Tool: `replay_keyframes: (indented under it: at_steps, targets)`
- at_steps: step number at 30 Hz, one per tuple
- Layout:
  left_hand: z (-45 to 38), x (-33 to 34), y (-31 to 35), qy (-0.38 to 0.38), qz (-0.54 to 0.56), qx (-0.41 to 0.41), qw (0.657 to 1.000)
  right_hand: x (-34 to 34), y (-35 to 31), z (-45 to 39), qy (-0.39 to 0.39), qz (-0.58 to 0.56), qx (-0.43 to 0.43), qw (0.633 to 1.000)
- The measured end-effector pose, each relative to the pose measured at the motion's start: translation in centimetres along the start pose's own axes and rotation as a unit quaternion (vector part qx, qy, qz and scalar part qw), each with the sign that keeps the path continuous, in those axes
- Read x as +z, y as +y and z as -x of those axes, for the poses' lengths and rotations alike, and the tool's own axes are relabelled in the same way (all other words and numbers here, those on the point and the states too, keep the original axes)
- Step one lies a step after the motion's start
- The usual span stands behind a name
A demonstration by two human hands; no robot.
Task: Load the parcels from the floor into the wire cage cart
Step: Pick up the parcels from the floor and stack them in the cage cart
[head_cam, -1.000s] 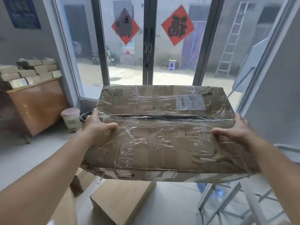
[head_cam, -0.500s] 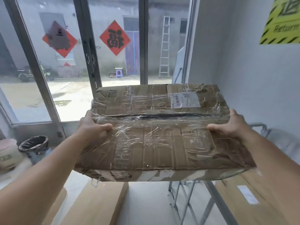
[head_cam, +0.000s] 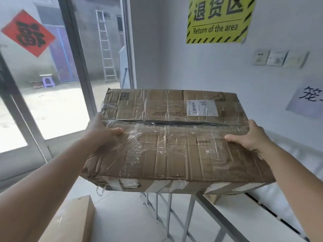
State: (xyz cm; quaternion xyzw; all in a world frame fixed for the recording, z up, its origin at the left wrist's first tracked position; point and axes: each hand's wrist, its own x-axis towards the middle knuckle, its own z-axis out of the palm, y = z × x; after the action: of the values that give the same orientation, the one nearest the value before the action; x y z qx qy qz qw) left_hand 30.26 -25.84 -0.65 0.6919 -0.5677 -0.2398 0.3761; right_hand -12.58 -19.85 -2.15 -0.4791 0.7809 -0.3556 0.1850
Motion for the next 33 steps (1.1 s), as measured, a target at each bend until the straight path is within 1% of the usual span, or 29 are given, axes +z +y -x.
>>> replay_keyframes:
  at_steps: [2, 10, 16, 18, 20, 25, 33]
  targets:
    - [0.2, 2.4, 1.8, -0.033, -0.005, 0.023, 0.999, -2.2, 2.4, 0.8, 0.021, -0.005, 0.025, 0.999]
    - [-0.5, 13.1, 9.8, -0.119, -0.009, 0.097, 0.988, -9.2, 11.1, 1.3, 0.094, -0.019, 0.117, 0.988]
    - [-3.0, 22.0, 15.3, -0.179, -0.039, 0.123, 0.975, -12.3, 17.6, -1.5, 0.124, -0.046, 0.175, 0.976]
    - [-3.9, 25.1, 16.8, -0.195, -0.055, 0.13, 0.971, -12.9, 19.6, -2.6, 0.127, -0.057, 0.192, 0.972]
    - [-4.2, 27.9, 18.0, -0.216, -0.049, 0.133, 0.966, -13.4, 21.5, -3.6, 0.126, -0.067, 0.213, 0.967]
    - [-4.3, 35.0, 18.8, -0.266, -0.071, 0.137, 0.951, -13.9, 26.0, -4.9, 0.128, -0.074, 0.257, 0.955]
    - [-4.1, 46.3, 16.5, -0.358, -0.102, 0.122, 0.92, -12.9, 32.9, -5.1, 0.122, -0.068, 0.346, 0.928]
